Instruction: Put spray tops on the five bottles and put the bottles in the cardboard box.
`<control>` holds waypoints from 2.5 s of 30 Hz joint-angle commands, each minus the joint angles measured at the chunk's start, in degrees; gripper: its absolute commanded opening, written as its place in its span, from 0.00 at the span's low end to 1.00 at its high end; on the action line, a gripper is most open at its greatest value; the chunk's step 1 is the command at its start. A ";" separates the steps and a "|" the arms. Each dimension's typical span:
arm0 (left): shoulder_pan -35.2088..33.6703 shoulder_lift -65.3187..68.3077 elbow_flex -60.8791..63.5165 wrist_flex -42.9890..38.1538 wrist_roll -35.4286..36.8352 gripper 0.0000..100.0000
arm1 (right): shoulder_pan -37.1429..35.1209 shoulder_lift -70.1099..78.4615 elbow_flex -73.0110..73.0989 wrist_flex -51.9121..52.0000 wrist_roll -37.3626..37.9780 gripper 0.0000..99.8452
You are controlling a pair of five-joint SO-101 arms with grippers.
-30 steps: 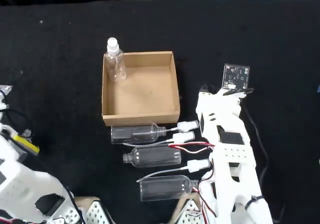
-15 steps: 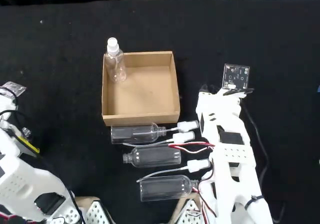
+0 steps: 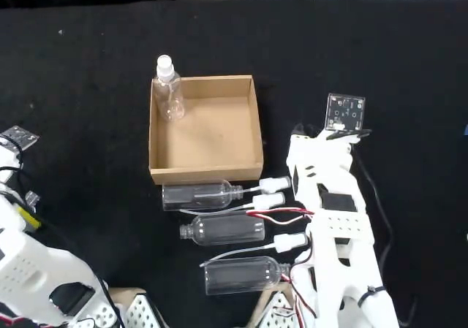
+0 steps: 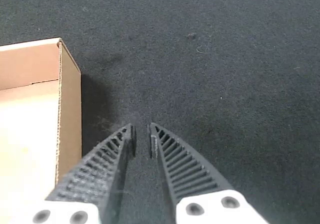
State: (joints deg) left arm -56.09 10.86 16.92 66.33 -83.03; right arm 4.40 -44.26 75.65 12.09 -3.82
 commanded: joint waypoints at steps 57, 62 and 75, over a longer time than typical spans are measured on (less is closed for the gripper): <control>42.51 -97.32 53.76 -36.40 79.30 0.03 | 1.41 -1.89 -0.66 -1.85 0.18 0.04; 47.87 -102.15 54.73 -36.48 82.64 0.03 | 1.41 -1.89 -0.66 -1.85 0.18 0.04; 58.59 -108.13 75.82 -65.14 82.29 0.03 | 1.41 -1.98 -0.57 -1.76 0.18 0.04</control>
State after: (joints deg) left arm 0.70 -94.46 88.31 11.30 -1.01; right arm 4.40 -44.26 75.65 12.09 -3.82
